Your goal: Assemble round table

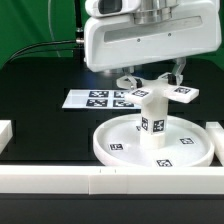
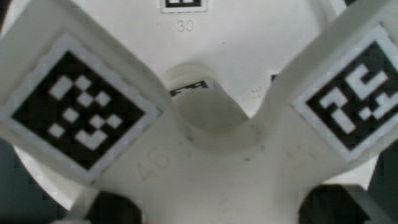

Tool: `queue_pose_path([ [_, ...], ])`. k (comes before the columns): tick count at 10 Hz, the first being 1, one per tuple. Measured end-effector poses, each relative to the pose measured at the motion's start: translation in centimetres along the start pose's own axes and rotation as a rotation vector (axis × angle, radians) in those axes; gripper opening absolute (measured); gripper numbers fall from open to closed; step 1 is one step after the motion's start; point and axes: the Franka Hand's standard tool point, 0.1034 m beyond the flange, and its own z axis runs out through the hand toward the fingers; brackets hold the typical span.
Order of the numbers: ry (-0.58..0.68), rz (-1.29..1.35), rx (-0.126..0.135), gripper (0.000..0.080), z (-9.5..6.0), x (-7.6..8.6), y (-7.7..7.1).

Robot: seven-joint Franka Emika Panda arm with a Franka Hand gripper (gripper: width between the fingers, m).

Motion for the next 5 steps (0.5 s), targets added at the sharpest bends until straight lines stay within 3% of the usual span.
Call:
queue_pose_path([
  [5,0.001,0.314,0.008,0.0442,0.01,0.02,0.11],
])
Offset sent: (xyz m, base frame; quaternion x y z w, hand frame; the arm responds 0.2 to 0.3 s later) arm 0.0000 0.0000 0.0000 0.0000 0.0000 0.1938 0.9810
